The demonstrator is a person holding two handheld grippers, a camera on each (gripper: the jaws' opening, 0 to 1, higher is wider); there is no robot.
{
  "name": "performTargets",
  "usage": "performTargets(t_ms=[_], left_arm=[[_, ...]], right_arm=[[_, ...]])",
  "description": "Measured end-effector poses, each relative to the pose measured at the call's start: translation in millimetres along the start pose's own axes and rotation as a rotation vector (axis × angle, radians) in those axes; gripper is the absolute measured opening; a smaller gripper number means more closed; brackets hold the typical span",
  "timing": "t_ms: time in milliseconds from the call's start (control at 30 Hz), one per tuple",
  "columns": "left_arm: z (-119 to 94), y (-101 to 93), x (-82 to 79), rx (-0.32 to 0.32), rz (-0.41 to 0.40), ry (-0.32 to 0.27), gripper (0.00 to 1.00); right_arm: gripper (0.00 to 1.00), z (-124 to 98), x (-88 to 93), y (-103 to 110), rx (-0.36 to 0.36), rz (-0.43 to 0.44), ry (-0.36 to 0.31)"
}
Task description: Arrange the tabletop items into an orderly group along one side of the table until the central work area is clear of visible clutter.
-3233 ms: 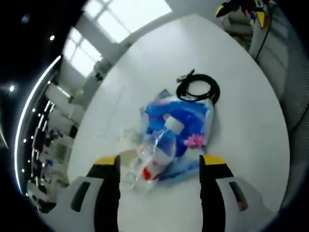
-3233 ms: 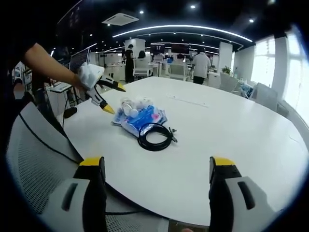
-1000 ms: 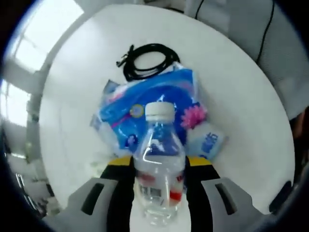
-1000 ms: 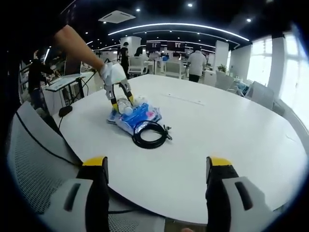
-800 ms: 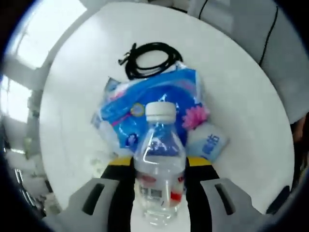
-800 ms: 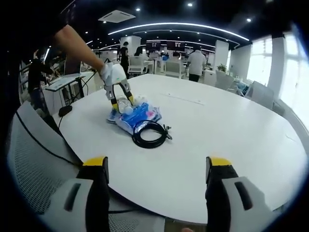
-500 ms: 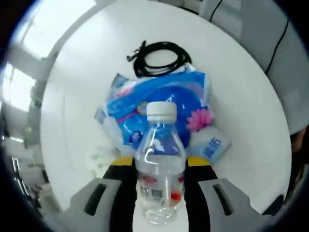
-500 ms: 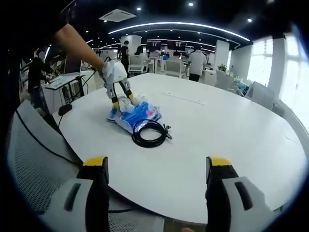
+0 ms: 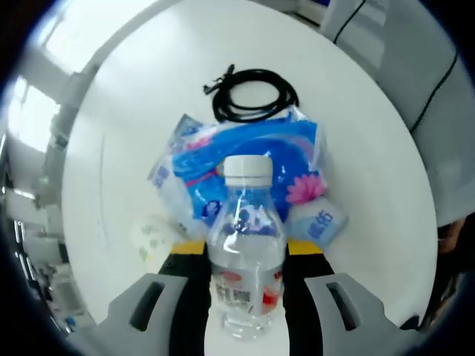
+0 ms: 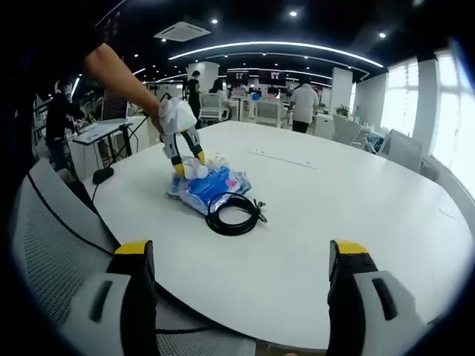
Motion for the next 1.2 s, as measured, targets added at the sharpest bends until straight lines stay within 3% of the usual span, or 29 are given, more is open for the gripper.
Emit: performTargets(t_ms=[600, 1200], left_arm=[[-23, 2.5, -3.3, -0.063, -0.126, -0.08, 0.32], [-51, 3.0, 26.8, -0.154, -0.397, -0.184, 0.32]], right_arm=[[0.97, -1, -0.1, -1, 0.001, 0.009, -0.015], [0.96, 0, -0.3, 0, -0.004, 0.004, -0.013]])
Point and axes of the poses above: the point that each gripper's makers call its tool centre point, and the gripper's own axes: z roughly forward along the fingers, y roughly to its left, x roughly out of its underside, the point moved 4 cm from there along -z, roughly backward along the fingers, and after that the axes turned 2 degrees about -x, right-handed, at the moved point
